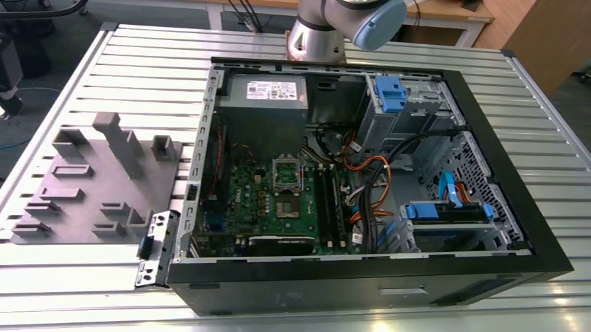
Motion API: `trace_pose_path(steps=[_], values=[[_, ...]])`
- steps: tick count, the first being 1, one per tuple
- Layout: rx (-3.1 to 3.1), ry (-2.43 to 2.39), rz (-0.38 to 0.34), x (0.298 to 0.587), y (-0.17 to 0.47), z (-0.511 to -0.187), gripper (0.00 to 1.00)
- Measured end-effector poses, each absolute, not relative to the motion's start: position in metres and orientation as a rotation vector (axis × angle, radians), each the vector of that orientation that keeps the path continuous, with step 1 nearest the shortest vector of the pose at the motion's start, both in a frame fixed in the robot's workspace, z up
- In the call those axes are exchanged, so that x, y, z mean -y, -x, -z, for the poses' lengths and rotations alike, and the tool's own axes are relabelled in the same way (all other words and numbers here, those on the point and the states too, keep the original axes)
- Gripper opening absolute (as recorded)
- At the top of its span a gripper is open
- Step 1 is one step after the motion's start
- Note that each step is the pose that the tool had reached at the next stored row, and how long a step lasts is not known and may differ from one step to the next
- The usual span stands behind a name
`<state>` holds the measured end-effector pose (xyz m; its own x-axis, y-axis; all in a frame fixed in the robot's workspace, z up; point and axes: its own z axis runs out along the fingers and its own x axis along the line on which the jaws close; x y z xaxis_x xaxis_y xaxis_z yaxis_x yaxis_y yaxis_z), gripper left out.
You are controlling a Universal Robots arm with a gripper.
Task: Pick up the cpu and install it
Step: 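Pick up the cpu and move it towards the insertion slot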
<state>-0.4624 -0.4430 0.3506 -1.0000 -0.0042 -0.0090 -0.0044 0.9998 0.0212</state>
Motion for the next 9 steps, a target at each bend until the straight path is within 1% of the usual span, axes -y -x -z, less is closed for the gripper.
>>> trace_pose_path(steps=[9], values=[[-3.132,0.007,-0.033,0.4430,0.4624,-0.3518,0.47]])
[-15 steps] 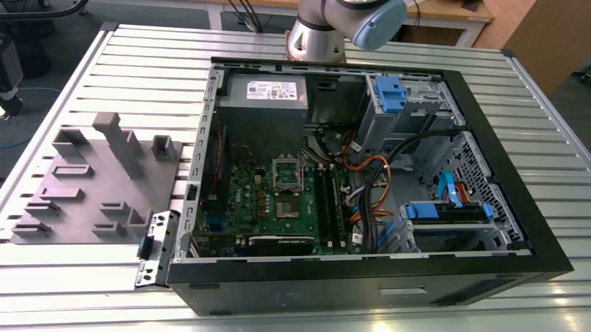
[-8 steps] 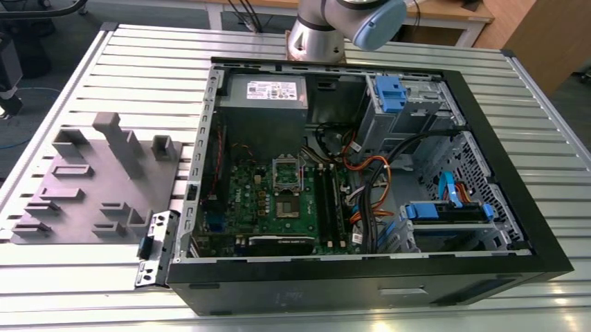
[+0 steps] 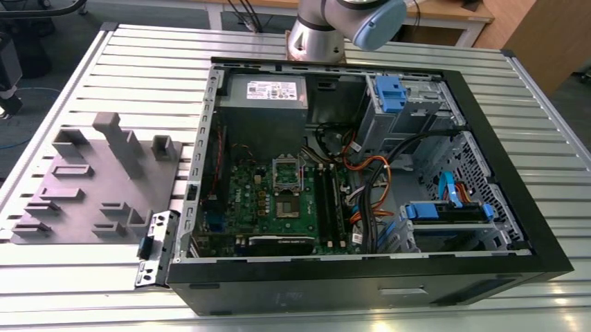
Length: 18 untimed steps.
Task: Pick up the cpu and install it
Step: 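Pick up the cpu and move it towards the insertion slot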
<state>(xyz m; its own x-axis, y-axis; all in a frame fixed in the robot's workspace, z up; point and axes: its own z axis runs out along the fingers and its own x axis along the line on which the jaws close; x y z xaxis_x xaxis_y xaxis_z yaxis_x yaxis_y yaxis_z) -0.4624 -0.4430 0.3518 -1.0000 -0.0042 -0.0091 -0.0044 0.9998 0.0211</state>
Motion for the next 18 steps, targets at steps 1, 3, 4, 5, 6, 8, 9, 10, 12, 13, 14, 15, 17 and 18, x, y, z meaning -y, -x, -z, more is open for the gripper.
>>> trace_pose_path(steps=[1,3,4,5,6,8,9,10,12,13,14,15,17,18], values=[[-3.132,0.007,-0.033,0.443,0.462,-0.352,0.47],[-3.132,0.007,-0.033,0.443,0.462,-0.352,0.47],[-3.133,0.007,-0.033,0.443,0.462,-0.352,0.47],[-3.133,0.007,-0.033,0.443,0.462,-0.352,0.47],[-3.133,0.007,-0.033,0.443,0.462,-0.353,0.47],[-3.132,0.007,-0.033,0.443,0.462,-0.354,0.47],[-3.132,0.007,-0.033,0.443,0.462,-0.355,0.47],[-3.133,0.007,-0.033,0.443,0.462,-0.356,0.47],[-3.132,0.007,-0.033,0.443,0.462,-0.358,0.47],[-3.132,0.007,-0.033,0.443,0.462,-0.359,0.47],[-3.132,0.007,-0.033,0.443,0.462,-0.360,0.47],[-3.132,0.007,-0.033,0.443,0.462,-0.361,0.47],[-3.132,0.007,-0.033,0.443,0.462,-0.362,0.47],[-3.132,0.007,-0.033,0.443,0.462,-0.363,0.47]])
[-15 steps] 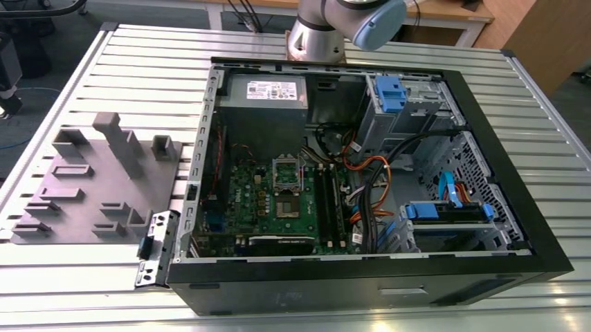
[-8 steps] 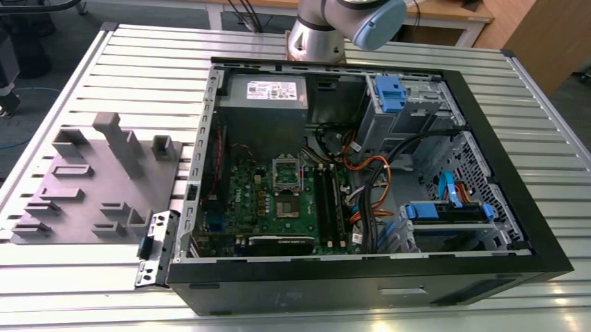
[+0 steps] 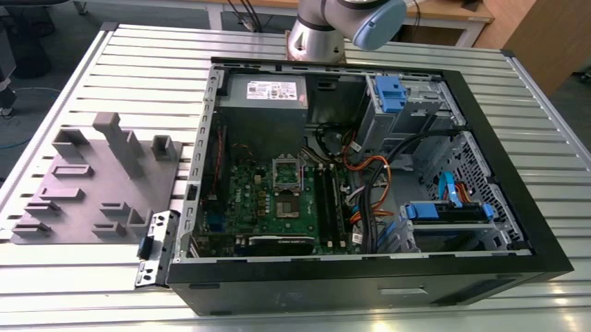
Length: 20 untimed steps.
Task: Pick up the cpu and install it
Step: 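Pick up the cpu and move it towards the insertion slot, then place the cpu into insertion slot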
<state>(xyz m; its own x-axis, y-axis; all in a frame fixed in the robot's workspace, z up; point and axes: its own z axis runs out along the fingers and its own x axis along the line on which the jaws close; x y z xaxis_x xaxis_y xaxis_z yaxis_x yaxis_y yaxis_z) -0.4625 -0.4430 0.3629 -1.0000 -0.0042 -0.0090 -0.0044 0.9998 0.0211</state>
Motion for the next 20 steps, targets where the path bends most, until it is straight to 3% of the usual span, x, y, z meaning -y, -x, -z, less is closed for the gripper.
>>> trace_pose_path(steps=[20], values=[[-3.133,0.007,-0.033,0.443,0.440,-0.363,0.47]])
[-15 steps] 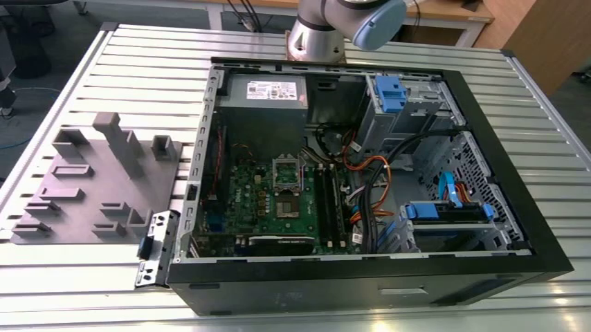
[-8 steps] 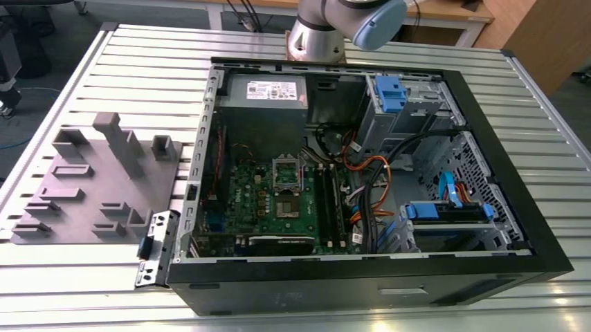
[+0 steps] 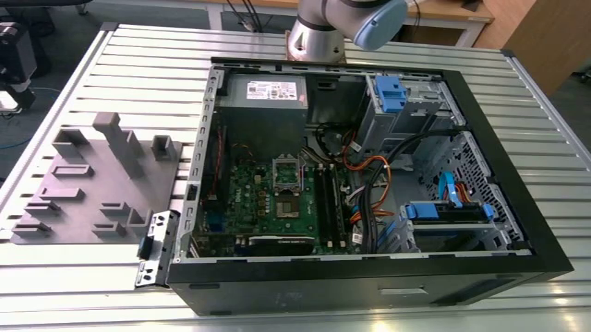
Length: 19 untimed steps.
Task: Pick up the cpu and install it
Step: 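Place the cpu into insertion slot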
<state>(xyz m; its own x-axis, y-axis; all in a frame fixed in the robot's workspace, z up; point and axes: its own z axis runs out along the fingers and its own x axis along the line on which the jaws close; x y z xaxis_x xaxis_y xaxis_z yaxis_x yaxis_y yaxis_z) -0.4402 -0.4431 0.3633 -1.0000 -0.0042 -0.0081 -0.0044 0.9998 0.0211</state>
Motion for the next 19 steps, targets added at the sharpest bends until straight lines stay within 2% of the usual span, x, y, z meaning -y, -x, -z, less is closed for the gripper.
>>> trace_pose_path(steps=[19], values=[[-3.136,0.007,-0.033,0.444,0.391,-0.363,0.47]])
